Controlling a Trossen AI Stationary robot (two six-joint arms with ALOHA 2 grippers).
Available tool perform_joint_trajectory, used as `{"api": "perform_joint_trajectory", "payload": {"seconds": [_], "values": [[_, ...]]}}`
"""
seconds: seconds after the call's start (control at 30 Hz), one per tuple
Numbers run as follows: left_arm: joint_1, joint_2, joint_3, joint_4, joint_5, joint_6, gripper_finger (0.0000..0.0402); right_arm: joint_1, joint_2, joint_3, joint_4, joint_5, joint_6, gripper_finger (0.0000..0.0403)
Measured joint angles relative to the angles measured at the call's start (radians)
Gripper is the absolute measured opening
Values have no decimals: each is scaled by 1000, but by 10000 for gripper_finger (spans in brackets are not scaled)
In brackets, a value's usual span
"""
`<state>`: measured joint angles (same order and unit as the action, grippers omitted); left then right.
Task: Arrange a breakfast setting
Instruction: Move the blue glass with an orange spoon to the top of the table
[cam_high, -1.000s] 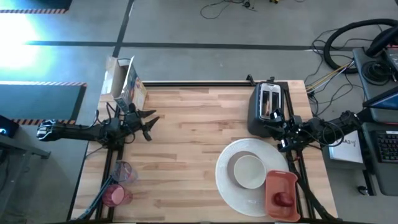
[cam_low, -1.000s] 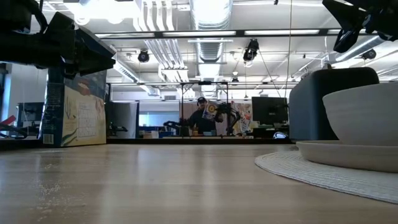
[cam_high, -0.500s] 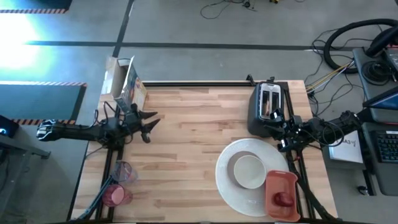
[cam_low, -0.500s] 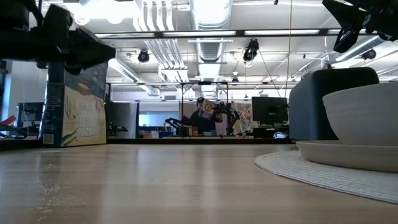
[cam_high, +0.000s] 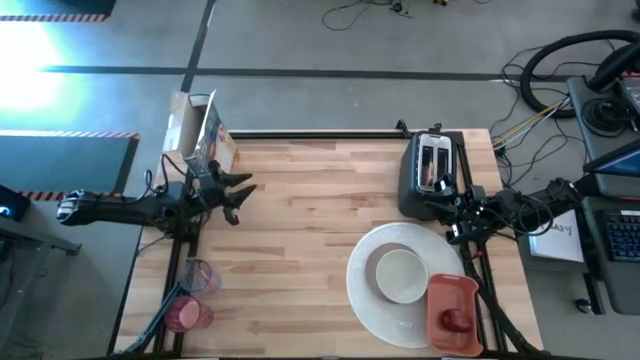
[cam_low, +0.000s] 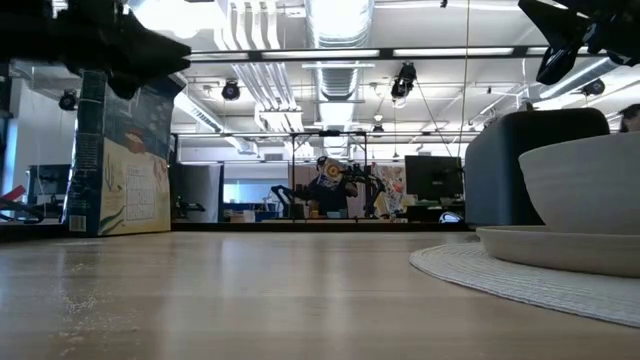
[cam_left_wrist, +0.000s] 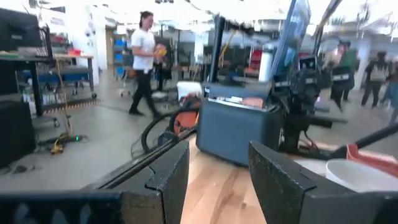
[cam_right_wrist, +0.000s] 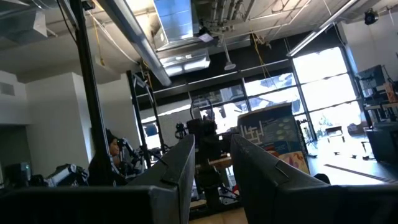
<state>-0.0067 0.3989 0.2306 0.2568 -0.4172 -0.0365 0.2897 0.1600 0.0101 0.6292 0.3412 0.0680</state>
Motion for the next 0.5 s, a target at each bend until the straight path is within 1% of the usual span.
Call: {"api": "perform_joint_trajectory", "payload": {"seconds": [0.07, 0.13, 0.3, 0.4, 0.5], "values": [[0, 35, 74, -98, 0, -13, 148, 0, 0, 0, 0, 0, 0, 95], [0, 74, 154, -211, 0, -58, 148, 0, 0, 0, 0, 0, 0, 95], [0, 199, 355, -511, 16, -255, 148, 0, 0, 0, 0, 0, 0, 95], [-1, 281, 444, -670, 18, -335, 148, 0, 0, 0, 0, 0, 0, 95], [-1, 353, 520, -776, 24, -381, 148, 0, 0, 0, 0, 0, 0, 95]]}}
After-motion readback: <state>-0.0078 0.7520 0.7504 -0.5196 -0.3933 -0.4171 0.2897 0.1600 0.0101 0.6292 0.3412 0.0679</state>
